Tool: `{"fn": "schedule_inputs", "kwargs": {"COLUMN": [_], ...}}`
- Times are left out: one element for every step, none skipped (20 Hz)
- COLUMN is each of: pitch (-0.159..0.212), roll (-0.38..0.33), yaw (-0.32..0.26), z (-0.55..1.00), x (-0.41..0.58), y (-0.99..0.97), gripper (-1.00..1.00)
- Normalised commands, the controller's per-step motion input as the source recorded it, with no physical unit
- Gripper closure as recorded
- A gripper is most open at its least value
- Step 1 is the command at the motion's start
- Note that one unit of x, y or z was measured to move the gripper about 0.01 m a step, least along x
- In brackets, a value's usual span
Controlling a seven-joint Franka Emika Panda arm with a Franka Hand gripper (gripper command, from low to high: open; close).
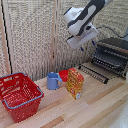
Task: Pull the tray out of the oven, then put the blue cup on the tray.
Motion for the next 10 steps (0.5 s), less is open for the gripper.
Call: {"fn": "schedule_inputs", "kwargs": {"pitch": [-0.147, -0.144, -0.139, -0.124, -0.116, -0.105, -0.099, -0.097, -0.095, -0.095], "roll": [0.366, 0.372, 0.375, 0.375, 0.375, 0.375, 0.375, 0.375, 0.375, 0.375], "yaw": [0.000, 0.000, 0.002, 0.005, 0.007, 0.004, 0.001, 0.000, 0.000, 0.000], "z": [0.00, 0.00, 0.00, 0.00, 0.00, 0.00, 0.00, 0.00, 0.00, 0.00], "x": [0.414, 0.397, 0.377, 0.343, 0.323, 0.280, 0.257, 0.240, 0.223, 0.211], "y": [0.36, 0.36, 0.37, 0.39, 0.41, 0.43, 0.45, 0.45, 0.46, 0.47], "gripper": [-1.00, -1.00, -1.00, -1.00, -1.00, -1.00, -1.00, -1.00, -1.00, -1.00]}}
